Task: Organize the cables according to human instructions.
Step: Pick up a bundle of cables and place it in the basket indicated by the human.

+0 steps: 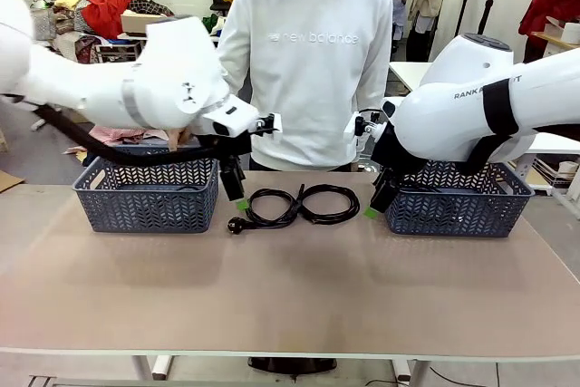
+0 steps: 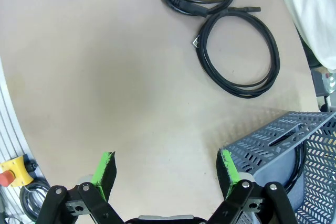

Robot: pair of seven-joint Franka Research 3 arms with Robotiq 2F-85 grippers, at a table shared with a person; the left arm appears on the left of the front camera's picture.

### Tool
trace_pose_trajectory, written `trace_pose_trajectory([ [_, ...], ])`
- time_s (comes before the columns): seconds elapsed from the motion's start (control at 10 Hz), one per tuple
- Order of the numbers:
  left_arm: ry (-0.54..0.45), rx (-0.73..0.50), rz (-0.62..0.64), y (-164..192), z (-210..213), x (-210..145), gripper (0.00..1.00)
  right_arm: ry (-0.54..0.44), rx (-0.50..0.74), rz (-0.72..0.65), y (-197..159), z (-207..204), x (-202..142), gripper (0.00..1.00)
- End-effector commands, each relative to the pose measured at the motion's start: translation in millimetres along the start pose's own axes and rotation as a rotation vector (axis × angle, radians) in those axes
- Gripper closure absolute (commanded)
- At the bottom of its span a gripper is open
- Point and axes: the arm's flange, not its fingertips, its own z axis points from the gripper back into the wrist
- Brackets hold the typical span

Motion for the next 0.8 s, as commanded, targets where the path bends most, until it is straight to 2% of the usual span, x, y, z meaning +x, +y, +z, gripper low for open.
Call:
trace_pose_trajectory([
  [0.0, 0.049, 0.032, -0.008, 12, -12, 25, 0.0, -0.002, -0.009, -0.003, -1, 1, 0, 0.0],
  [0.3, 0.093, 0.073, 0.005, 17, -38, 55, 0.0, -0.002, -0.009, -0.003, -1, 1, 0, 0.0],
  [0.7, 0.122, 0.051, 0.015, 20, -51, 62, 0.0, -0.002, -0.009, -0.003, -1, 1, 0, 0.0],
])
